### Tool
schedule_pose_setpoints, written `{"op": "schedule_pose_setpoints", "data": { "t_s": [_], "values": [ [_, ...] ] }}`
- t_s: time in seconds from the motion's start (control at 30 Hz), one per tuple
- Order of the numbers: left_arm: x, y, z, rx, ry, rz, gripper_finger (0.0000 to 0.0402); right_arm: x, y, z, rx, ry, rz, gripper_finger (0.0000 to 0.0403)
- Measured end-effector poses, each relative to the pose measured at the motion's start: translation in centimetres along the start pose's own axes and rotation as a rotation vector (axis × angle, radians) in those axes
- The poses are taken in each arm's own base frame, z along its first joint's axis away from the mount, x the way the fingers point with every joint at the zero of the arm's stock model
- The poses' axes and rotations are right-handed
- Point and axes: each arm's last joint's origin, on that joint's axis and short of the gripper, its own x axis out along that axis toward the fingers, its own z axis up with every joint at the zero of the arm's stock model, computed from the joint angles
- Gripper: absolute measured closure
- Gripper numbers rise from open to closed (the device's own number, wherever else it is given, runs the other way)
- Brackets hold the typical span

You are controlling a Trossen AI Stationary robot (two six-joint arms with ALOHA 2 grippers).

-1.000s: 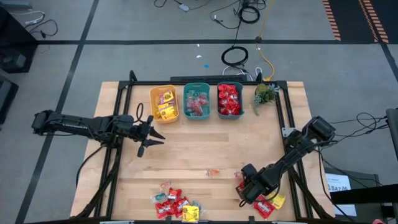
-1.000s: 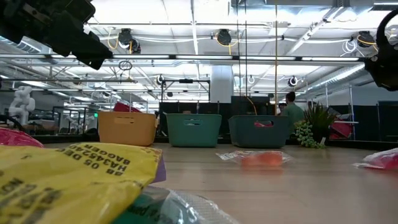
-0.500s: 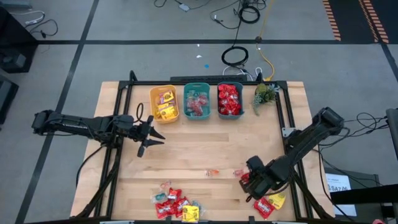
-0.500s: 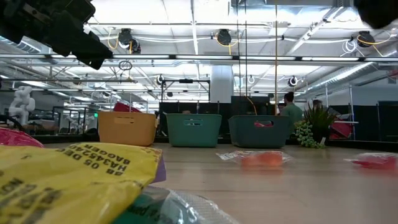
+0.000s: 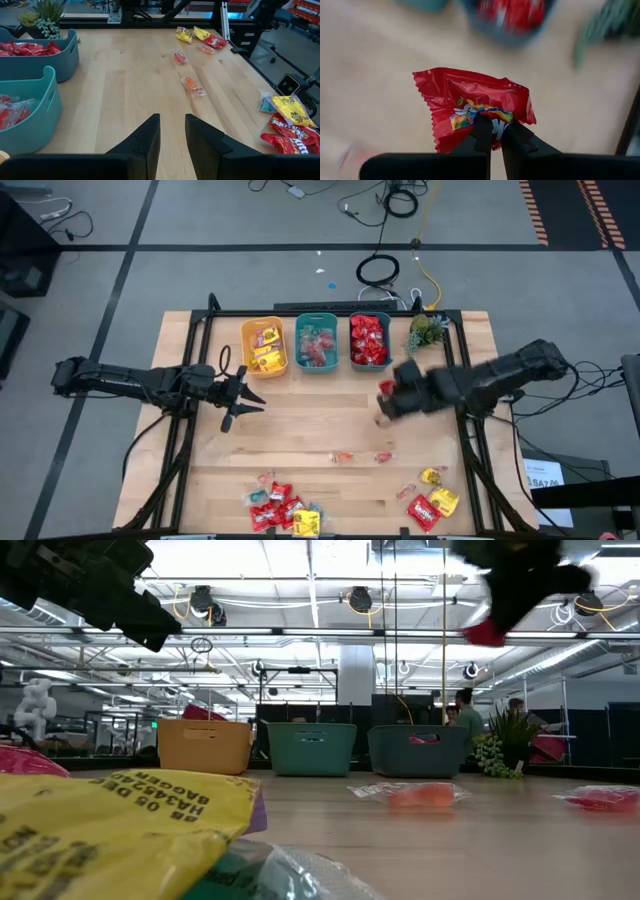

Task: Sort candy
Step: Put the red candy into the blue bin, then put the orange gummy candy into the green bin

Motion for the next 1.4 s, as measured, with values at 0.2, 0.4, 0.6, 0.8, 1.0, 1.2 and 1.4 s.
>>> {"op": "schedule_pose_setpoints", "data": {
  "t_s": [0.2, 0.4, 0.6, 0.8, 1.0, 1.2, 1.4],
  "values": [
    [0.0, 0.0, 0.0, 0.000, 0.000, 0.014, 0.0302, 3.8, -1.0, 8.2, -0.060, -0.131, 0.024, 0.0393],
    [0.0, 0.0, 0.0, 0.000, 0.000, 0.015, 0.0302, 6.0, -4.0, 13.4, 0.065, -0.223, -0.021, 0.0369],
    [0.0, 0.0, 0.0, 0.000, 0.000, 0.016, 0.0302, 6.8, -6.1, 15.7, 0.103, -0.268, -0.050, 0.0326],
    [0.0, 0.0, 0.0, 0.000, 0.000, 0.017, 0.0302, 6.8, -6.1, 16.4, 0.075, -0.286, -0.007, 0.0250],
    [0.0, 0.0, 0.0, 0.000, 0.000, 0.017, 0.0302, 6.8, -6.2, 16.3, 0.071, -0.281, -0.008, 0.0175],
    [0.0, 0.0, 0.0, 0.000, 0.000, 0.017, 0.0302, 6.8, -6.2, 16.3, 0.076, -0.278, -0.009, 0.0143],
    [0.0, 0.0, 0.0, 0.000, 0.000, 0.017, 0.0302, 6.8, -6.2, 16.3, 0.074, -0.275, -0.006, 0.0146]
  ]
}}
